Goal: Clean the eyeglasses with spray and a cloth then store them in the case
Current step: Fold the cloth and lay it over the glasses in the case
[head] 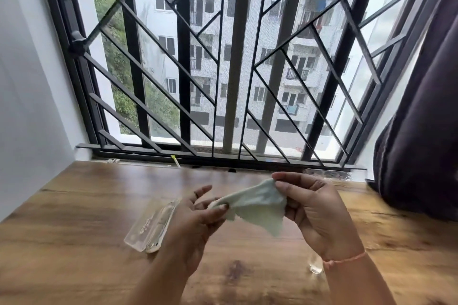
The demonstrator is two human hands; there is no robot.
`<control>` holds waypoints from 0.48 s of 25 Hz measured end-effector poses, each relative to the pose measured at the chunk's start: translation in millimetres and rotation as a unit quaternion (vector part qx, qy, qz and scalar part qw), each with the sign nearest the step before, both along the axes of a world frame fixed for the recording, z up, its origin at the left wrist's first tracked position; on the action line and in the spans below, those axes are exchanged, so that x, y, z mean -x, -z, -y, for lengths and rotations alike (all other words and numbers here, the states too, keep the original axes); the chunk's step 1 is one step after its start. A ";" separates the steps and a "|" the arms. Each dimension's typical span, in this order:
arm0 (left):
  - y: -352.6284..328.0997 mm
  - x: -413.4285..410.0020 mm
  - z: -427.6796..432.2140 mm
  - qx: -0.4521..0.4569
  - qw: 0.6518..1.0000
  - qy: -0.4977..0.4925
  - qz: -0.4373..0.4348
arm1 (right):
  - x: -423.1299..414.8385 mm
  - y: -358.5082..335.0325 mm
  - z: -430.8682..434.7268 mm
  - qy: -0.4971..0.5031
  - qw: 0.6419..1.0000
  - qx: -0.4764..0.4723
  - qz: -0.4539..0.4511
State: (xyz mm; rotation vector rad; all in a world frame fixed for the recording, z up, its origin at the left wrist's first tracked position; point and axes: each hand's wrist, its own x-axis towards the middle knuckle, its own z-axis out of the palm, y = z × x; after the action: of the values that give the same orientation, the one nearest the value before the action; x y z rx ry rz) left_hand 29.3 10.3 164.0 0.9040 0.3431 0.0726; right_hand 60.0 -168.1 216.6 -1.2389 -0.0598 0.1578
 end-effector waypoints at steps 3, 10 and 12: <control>-7.3 3.8 -7.8 -0.096 0.993 0.018 0.070 | 3.1 0.5 2.0 -0.007 1.000 0.016 0.003; -4.8 5.8 -6.7 -0.272 0.952 -0.055 0.125 | -0.4 0.6 9.5 0.037 0.995 0.055 0.076; -9.5 7.8 -5.8 -0.352 0.919 -0.093 0.151 | -0.4 -1.8 11.2 0.049 0.992 0.058 0.099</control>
State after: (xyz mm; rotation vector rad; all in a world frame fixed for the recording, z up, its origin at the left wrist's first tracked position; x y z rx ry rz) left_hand 21.5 16.2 173.5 1.5475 0.1045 0.5344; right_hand 60.3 -179.3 218.4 -1.3683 -0.1636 -0.0471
